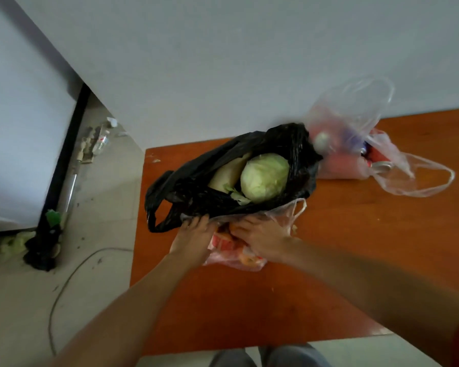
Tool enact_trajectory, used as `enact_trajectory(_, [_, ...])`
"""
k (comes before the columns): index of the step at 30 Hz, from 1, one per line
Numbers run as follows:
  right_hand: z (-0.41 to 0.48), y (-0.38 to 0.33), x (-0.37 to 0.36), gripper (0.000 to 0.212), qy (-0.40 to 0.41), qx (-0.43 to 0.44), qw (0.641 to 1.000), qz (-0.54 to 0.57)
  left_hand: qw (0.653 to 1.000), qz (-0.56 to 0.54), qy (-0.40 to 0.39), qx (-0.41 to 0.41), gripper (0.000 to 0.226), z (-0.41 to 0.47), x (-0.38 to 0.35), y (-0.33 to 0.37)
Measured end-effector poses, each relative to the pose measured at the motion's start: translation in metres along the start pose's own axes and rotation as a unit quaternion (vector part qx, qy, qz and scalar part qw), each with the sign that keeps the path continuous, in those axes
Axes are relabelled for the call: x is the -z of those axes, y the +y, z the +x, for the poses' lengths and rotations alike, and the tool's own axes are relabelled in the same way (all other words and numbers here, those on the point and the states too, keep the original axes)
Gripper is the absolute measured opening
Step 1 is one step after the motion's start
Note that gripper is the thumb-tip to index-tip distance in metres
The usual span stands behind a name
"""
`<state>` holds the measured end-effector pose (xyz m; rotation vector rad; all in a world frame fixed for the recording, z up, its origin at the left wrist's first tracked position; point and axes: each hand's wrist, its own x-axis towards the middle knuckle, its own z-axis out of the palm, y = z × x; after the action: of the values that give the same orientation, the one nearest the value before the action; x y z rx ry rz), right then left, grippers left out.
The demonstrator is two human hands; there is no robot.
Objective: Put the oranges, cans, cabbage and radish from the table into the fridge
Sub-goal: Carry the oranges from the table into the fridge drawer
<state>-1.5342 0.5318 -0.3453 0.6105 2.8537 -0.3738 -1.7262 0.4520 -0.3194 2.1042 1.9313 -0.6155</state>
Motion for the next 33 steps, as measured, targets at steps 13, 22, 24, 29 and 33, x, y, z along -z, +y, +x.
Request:
enact_trajectory(13, [0.01, 0.0, 0.0, 0.067, -0.067, -0.115, 0.983, -0.128, 0.998, -0.016, -0.032, -0.045, 0.083, 0.0, -0.009, -0.003])
enact_trajectory(22, [-0.087, -0.025, -0.004, 0.078, 0.151, -0.195, 0.968, 0.055, 0.983, 0.017, 0.068, -0.169, 0.047, -0.006, 0.0, 0.012])
enact_trajectory(24, [-0.102, -0.039, -0.007, 0.078, 0.175, -0.228, 0.955, 0.071, 0.974, 0.043, 0.085, -0.207, 0.036, -0.004, -0.004, 0.018])
enact_trajectory(29, [-0.132, -0.049, -0.022, 0.089, 0.098, -0.404, 0.896, 0.159, 0.969, 0.023, 0.065, -0.239, 0.029, -0.001, -0.013, 0.036])
enact_trajectory(33, [-0.144, -0.05, -0.044, 0.077, 0.055, -0.474, 0.86, 0.179, 0.984, 0.01, 0.027, -0.178, 0.036, 0.006, -0.011, 0.053])
